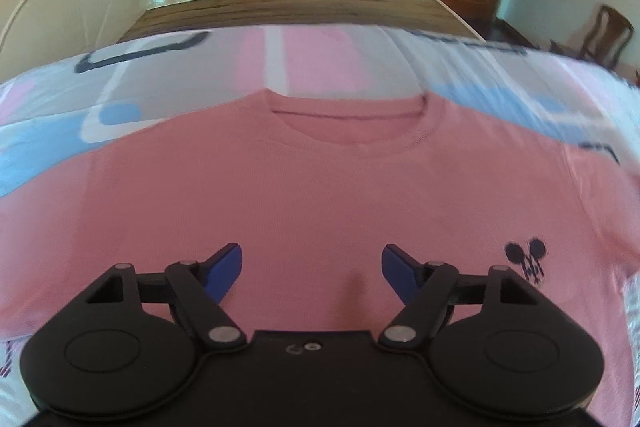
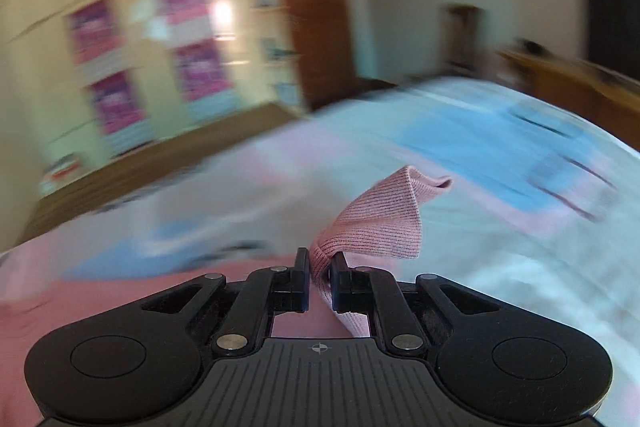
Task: Fold small clothes
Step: 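Fold the held sleeve across the sweatshirt body and open the right gripper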
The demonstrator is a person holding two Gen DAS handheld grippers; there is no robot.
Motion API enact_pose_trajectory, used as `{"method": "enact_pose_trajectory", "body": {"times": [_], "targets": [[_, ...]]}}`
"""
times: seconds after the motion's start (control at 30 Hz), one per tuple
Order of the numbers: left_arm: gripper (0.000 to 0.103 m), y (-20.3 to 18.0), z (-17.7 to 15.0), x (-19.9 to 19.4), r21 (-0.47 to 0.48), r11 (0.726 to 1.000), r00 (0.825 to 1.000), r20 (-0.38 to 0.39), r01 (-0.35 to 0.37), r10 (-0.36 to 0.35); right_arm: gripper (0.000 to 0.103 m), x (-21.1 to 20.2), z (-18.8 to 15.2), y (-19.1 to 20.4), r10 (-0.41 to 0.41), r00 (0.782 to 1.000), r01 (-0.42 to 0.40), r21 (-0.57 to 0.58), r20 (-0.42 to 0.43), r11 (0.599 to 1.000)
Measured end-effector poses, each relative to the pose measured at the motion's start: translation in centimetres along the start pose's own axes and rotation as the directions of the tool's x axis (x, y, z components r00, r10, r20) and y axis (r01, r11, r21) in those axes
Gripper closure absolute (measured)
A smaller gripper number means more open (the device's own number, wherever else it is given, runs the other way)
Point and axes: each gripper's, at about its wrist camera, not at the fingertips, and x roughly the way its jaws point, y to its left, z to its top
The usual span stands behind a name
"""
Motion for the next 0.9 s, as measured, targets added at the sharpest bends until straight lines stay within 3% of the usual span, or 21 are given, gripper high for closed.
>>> {"method": "enact_pose_trajectory", "body": {"times": [0.13,0.23,0.4,0.47,0.5,0.57,0.73,0.8,0.83,0.9], "targets": [[0.026,2.9,0.0,-1.4,-0.052,0.998,0.999,0.022,-0.038,0.04,0.094,-0.6,-1.3,9.7,0.213,0.977,-0.215,-0.111,-0.029,0.97],[0.025,5.1,-0.3,-2.2,-0.089,0.994,0.998,0.028,-0.059,0.062,0.094,-0.5,-4.1,16.6,0.337,0.936,-0.351,-0.185,-0.105,0.918],[0.025,7.5,-0.9,-2.2,-0.141,0.989,0.999,0.017,-0.034,0.037,0.092,1.0,-10.1,23.8,0.429,0.852,-0.498,-0.206,-0.301,0.843],[0.021,7.5,-1.1,-2.0,-0.15,0.989,1.0,0.006,0.003,-0.002,0.068,1.2,-11.9,25.5,0.426,0.831,-0.519,-0.225,-0.357,0.824],[0.021,7.1,-1.2,-1.8,-0.147,0.988,0.999,0.002,0.037,-0.037,0.065,1.1,-12.3,25.7,0.439,0.818,-0.537,-0.219,-0.372,0.815],[0.017,5.7,-1.3,-1.3,-0.135,0.985,0.993,-0.017,0.11,-0.113,0.065,0.3,-12.4,25.2,0.434,0.829,-0.528,-0.234,-0.353,0.816],[0.015,2.4,-1.7,1.3,-0.205,0.933,0.946,-0.077,0.295,-0.315,0.063,-2.2,-12.4,20.6,0.29,0.918,-0.368,-0.312,-0.269,0.876],[0.016,1.1,-1.9,2.4,-0.217,0.924,0.937,-0.083,0.316,-0.34,0.063,-2.9,-12.9,18.7,0.22,0.94,-0.301,-0.333,-0.259,0.894],[0.022,0.5,-1.9,3.2,-0.228,0.917,0.929,-0.099,0.328,-0.357,0.063,-3.0,-13.2,17.7,0.188,0.948,-0.27,-0.337,-0.255,0.902],[0.026,-0.2,-1.9,4.2,-0.248,0.904,0.92,-0.098,0.347,-0.38,0.062,-3.3,-13.2,15.5,0.143,0.955,-0.225,-0.323,-0.259,0.919]]}}
